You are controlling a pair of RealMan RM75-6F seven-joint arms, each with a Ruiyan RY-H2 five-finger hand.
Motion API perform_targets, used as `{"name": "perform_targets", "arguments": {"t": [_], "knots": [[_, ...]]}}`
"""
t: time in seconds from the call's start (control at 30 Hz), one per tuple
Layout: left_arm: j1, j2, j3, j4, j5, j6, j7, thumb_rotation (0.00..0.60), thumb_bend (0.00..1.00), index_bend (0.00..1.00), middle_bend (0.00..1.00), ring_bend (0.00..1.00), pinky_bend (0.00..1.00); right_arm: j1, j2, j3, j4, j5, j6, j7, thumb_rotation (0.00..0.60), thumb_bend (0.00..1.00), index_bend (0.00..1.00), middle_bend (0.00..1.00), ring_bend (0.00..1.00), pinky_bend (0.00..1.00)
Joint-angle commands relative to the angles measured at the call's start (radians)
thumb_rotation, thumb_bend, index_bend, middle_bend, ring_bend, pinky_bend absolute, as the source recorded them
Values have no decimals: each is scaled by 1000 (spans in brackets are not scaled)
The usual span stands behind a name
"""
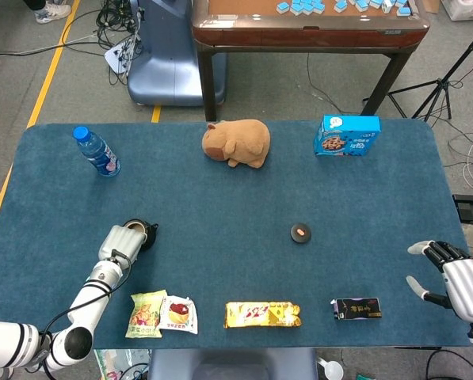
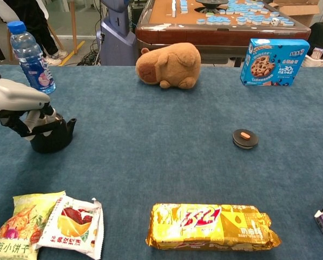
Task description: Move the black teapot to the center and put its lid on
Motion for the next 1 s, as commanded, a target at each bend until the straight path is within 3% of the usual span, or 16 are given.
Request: {"name": "perform_targets", "arguments": {"t": [0.03, 0.47, 1.0], "knots": [[0, -1, 1, 0, 2, 2, 0, 600, 949, 428, 555, 385, 737, 0, 0, 0, 0, 0, 0, 0, 600, 264, 371, 367, 315, 434], [-6, 15, 1, -19, 0, 24, 15, 600, 951, 463, 611, 402, 733, 1, 1, 1, 0, 3, -2, 1, 600, 263, 371, 366, 315, 434], [-32, 80, -18, -51, -47, -44, -12, 600, 977, 521, 672, 432, 729, 1, 5, 3, 2, 8, -4, 13, 600, 263, 371, 367, 315, 433]]}}
